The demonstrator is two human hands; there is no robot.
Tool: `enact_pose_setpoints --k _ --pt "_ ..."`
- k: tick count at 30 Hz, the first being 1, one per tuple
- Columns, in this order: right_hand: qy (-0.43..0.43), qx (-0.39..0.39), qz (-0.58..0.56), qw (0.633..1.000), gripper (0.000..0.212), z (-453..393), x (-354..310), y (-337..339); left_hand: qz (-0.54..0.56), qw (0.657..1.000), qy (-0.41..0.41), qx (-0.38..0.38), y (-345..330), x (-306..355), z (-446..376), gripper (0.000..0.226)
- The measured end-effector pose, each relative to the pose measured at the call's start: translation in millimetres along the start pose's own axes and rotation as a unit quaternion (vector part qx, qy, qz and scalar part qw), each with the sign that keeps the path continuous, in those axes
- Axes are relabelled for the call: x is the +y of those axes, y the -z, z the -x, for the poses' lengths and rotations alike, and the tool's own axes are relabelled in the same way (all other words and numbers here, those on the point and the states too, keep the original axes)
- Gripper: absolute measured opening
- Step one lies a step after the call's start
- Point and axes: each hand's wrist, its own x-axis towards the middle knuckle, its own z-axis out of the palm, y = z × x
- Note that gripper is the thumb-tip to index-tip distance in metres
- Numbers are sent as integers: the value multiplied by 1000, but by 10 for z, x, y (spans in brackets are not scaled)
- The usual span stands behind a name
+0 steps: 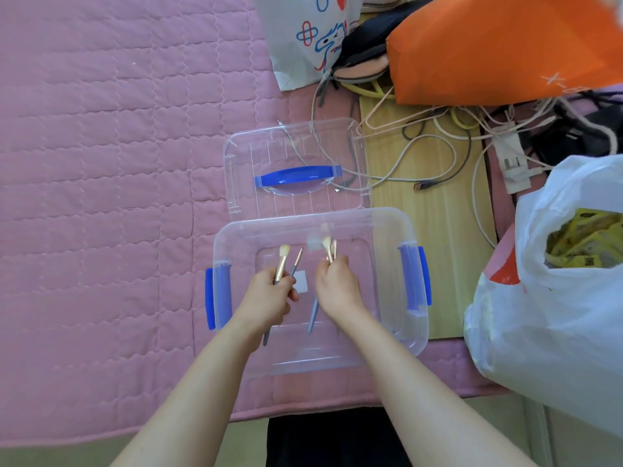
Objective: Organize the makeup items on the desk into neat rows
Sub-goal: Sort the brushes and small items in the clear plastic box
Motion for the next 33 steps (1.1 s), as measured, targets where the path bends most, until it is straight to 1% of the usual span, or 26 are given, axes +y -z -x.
enact_pose_setpoints --k 4,8,15,21,26,30,33 --pt "37 -12 -45 998 27 204 -16 207 43 998 -12 46 -45 85 259 18" --pt "89 -20 -69 993 30 524 -95 498 108 990 -28 81 -80 190 655 20" --pt "184 -81 -86 976 29 1334 -283 977 197 968 -77 135 -98 317 1579 22" --pt "240 -142 -59 959 29 2029 -408 1320 293 939 -91 154 -141 313 2432 17" --pt "277 -199 -54 938 39 2579 -466 1490 344 911 -117 193 -193 220 3100 16" --pt "265 -260 -57 927 39 3031 -447 1522 380 887 -125 231 -225 52 3568 19" --pt "272 -285 -33 919 35 3314 -378 1466 408 868 -112 259 -244 -130 3894 19"
